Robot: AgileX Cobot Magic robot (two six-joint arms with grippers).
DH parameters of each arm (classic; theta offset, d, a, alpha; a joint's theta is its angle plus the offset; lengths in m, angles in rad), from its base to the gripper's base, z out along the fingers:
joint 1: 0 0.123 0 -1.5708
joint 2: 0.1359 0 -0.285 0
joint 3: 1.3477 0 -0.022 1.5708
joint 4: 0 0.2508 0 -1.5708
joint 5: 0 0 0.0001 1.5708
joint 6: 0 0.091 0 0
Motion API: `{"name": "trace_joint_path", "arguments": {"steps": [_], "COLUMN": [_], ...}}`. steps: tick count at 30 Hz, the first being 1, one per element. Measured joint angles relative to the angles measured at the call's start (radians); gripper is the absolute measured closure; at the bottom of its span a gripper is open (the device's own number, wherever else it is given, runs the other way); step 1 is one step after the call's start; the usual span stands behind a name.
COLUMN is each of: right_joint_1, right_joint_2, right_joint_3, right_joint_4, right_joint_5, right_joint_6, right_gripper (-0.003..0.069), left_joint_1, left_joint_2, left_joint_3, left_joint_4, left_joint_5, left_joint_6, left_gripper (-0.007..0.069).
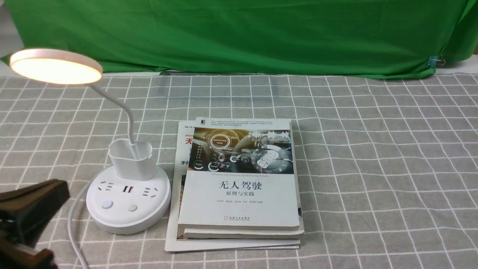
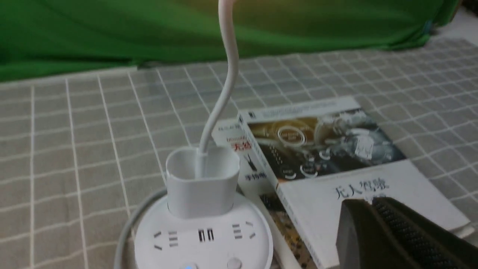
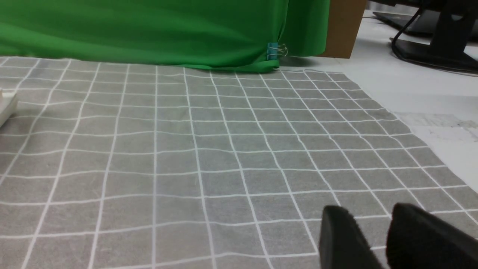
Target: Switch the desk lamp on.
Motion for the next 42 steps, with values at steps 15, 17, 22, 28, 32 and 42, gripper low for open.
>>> {"name": "trace_joint_path", "arguments": {"steps": [15, 17, 22, 28, 32, 42], "right_joint_1": [0.000, 0.000, 0.000, 0.000, 0.000, 0.000], "right_joint_2": [0.000, 0.000, 0.000, 0.000, 0.000, 0.000], "right_joint_3": [0.000, 0.000, 0.000, 0.000, 0.000, 0.000], "right_joint_4": [0.000, 0.000, 0.000, 0.000, 0.000, 0.000], "right_joint_5": [0.000, 0.000, 0.000, 0.000, 0.000, -0.001], "right_joint_6": [0.000, 0.000, 0.000, 0.000, 0.000, 0.000], "right_gripper": [0.0414, 0.0414, 0.0414, 0.0414, 0.0414, 0.0414], "left_joint_1": [0.000, 0.000, 0.000, 0.063, 0.138, 0.217], "left_joint_2": [-0.058, -0.058, -0.084, -0.185, -0.284, -0.389], "left_joint_3": [0.001, 0.001, 0.011, 0.054, 0.153, 0.387], "left_joint_4": [0.014, 0.014, 0.063, 0.129, 0.168, 0.185], "left_joint_5": [0.000, 0.000, -0.008, -0.034, -0.061, -0.096], "left_joint_6": [0.001, 0.012, 0.026, 0.027, 0.027, 0.023], "left_gripper": [0.0606, 0.0606, 0.0606, 0.0606, 0.0606, 0.0606]}}
